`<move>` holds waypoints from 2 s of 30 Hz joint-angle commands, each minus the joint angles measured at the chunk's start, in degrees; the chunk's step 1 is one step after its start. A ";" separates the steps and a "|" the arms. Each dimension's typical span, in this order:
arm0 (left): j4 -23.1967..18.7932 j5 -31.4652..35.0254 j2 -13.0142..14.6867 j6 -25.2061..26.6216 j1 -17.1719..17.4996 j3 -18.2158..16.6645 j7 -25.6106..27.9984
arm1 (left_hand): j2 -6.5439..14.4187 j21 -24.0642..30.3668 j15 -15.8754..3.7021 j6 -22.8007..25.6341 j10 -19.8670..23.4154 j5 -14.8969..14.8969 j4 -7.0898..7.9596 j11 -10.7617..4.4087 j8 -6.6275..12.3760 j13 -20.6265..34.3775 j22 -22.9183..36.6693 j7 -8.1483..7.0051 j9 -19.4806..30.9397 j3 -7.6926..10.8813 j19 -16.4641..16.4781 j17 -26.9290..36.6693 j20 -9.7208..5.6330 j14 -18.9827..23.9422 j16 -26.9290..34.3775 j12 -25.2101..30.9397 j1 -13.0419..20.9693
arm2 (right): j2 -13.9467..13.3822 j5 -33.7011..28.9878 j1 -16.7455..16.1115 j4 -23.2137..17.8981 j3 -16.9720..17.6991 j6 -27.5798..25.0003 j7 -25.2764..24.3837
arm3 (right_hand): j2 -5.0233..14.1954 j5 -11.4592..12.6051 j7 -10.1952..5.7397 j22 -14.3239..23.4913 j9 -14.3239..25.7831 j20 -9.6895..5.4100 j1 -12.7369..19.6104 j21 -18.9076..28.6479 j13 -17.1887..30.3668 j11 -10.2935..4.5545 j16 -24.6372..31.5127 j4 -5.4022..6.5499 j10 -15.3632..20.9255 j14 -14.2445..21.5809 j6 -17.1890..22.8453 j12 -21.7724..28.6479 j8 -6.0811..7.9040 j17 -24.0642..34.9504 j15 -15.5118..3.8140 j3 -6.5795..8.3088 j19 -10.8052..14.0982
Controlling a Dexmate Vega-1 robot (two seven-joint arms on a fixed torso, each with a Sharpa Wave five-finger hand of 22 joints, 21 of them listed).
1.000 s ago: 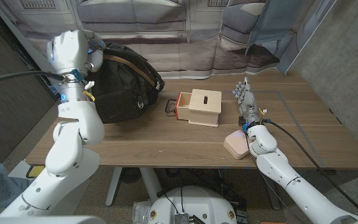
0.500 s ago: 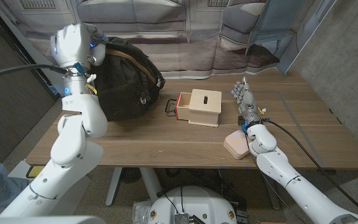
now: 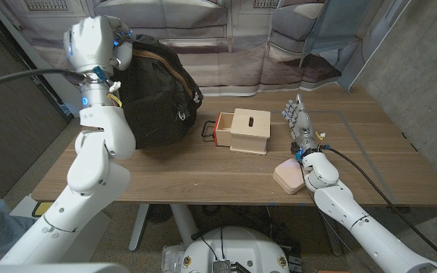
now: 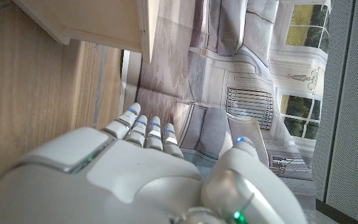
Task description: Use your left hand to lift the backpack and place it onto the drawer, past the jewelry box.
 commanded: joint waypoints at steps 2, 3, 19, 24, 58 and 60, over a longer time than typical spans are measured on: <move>1.03 -0.85 -1.05 -0.27 -2.56 0.67 0.27 | 0.56 -0.21 -0.39 -0.03 0.46 0.13 7.68 -0.24 0.33 0.29 0.15 -0.32 0.29 8.18 -0.42 0.33 -0.19 -0.17 0.17 -0.21 0.07 | -0.46 0.51 0.14 -0.21 -0.62 -1.37 0.93 | 0.42 -0.27 0.42 0.19 0.19 -0.16 0.34 0.39 0.29 0.04 0.21 -0.11 0.38 0.21 0.12 0.06 0.04 0.17 0.06 -0.34 0.41; 1.48 -1.04 -1.50 -0.57 -2.81 0.76 1.34 | 0.56 -0.22 -0.39 -0.07 0.46 0.13 7.68 -0.24 0.32 0.31 0.15 -0.30 0.29 8.20 -0.43 0.34 -0.19 -0.19 0.16 -0.22 0.06 | -0.47 0.46 0.25 -0.17 -0.71 -1.47 0.96 | 0.42 -0.27 0.41 0.19 0.19 -0.16 0.34 0.39 0.29 0.08 0.20 -0.11 0.42 0.22 0.13 0.07 0.04 0.17 0.06 -0.35 0.43; 3.69 -3.37 -1.79 -1.63 -6.55 1.32 2.69 | 0.49 -0.27 -0.41 -0.18 0.54 0.04 7.64 -0.17 0.34 0.99 0.15 -0.18 0.20 8.86 -0.52 0.79 -0.17 -0.07 0.02 -0.64 -0.17 | -0.57 0.19 0.67 -0.50 -0.99 -2.14 0.67 | 0.47 -0.28 0.54 0.19 0.19 -0.17 0.38 0.39 0.29 0.16 0.19 -0.15 0.44 0.31 0.26 0.05 0.06 0.17 0.09 -0.43 0.69; 4.79 -4.32 -1.90 -1.86 -8.46 1.68 3.17 | 0.46 -0.28 -0.41 -0.09 0.58 0.01 7.64 -0.21 0.35 1.15 0.15 -0.34 0.12 9.00 -0.52 0.89 -0.17 -0.03 -0.01 -0.72 -0.24 | -0.62 0.16 0.78 -0.60 -1.01 -2.37 0.57 | 0.48 -0.28 0.59 0.19 0.19 -0.19 0.40 0.40 0.29 0.17 0.21 -0.17 0.47 0.40 0.37 0.05 0.09 0.17 0.09 -0.45 0.76; 5.54 -7.12 -1.57 0.78 -15.31 3.56 4.02 | 0.26 -0.44 -0.46 -0.26 0.83 -0.17 7.55 -0.22 0.54 2.18 0.18 -0.15 0.19 10.23 -0.88 1.67 -0.05 -0.09 -0.44 -1.54 -0.62 | -0.30 0.70 1.48 0.65 -0.76 -2.06 1.02 | 0.70 -0.27 0.91 0.16 0.19 -0.25 0.64 0.58 0.29 0.19 0.28 -0.31 1.07 1.07 0.66 0.20 0.11 0.16 0.00 -0.53 1.96; 5.82 -7.15 -1.57 0.80 -16.13 3.70 4.14 | 0.29 -0.55 -0.45 -0.17 0.84 -0.19 7.57 -0.19 0.59 2.25 0.19 -0.44 0.21 10.30 -1.17 1.72 0.02 -0.14 -0.49 -1.59 -0.66 | -0.29 0.67 1.49 0.67 -0.77 -2.04 0.99 | 0.70 -0.27 0.92 0.16 0.19 -0.28 0.65 0.59 0.29 0.19 0.28 -0.31 1.09 1.09 0.66 0.20 0.10 0.16 -0.05 -0.54 2.01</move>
